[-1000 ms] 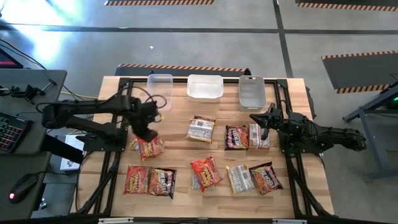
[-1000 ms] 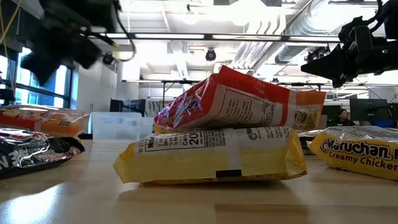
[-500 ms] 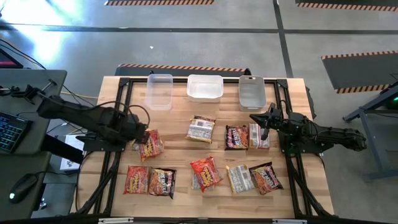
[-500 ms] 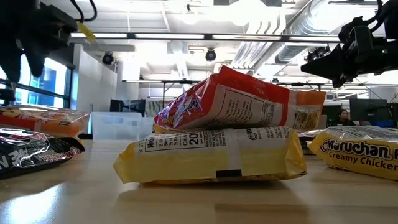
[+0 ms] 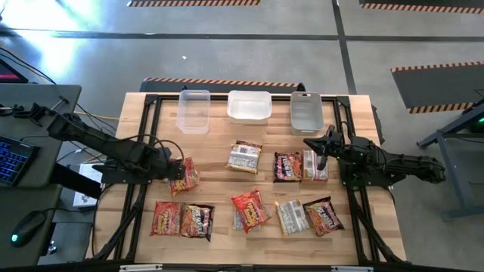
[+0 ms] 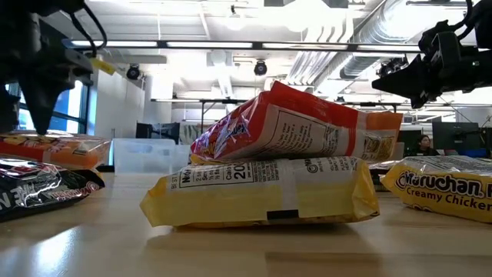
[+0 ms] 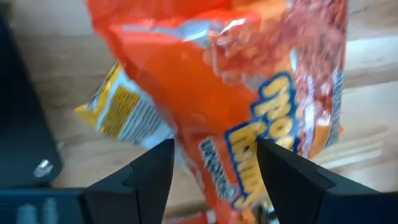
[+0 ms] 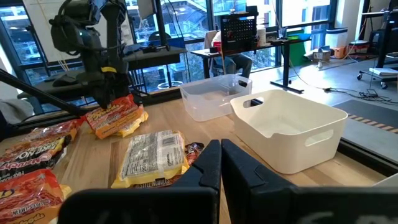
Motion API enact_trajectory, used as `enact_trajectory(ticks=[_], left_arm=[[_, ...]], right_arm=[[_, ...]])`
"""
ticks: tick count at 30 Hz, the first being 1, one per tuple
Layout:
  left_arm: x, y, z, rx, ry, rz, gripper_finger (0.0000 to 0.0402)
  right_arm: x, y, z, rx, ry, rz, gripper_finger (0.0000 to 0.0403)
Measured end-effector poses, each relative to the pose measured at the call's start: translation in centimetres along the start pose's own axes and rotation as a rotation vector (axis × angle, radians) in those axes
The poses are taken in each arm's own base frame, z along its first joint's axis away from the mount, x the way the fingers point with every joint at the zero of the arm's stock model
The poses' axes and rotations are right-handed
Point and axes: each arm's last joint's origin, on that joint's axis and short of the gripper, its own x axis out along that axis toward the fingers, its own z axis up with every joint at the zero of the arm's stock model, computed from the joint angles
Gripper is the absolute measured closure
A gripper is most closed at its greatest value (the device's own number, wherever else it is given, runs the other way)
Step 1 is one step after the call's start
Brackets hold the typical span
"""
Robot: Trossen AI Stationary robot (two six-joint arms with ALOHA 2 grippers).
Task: Sort Maruchan noodles
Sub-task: Put the orange noodle pack into the transparent bin
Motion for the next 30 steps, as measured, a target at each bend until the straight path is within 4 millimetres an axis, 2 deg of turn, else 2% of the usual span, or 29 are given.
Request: enact_trajectory(ticks=[7,13,23,30], left_arm=[[1.6,0.2,0.0,-0.022,-0.039,-0.066,0.0180],[1.8,0.0,0.2,-0.013,-0.117,-0.107,0.0190],[1.7,-0.5,0.3,0.025,-0.166,-0.155,0.0292],[-0.2,-1.7,0.4,0.152,-0.212,-0.193,0.0349]], right_arm=[[0.0,0.0,0.0,0.000,0.000,0.000,0.0402],[0.0,0.0,0.0,0.000,0.000,0.000,0.0402],[0.0,0.0,0.0,0.000,0.000,0.000,0.0402],[0.0,0.0,0.0,0.000,0.000,0.000,0.0402]])
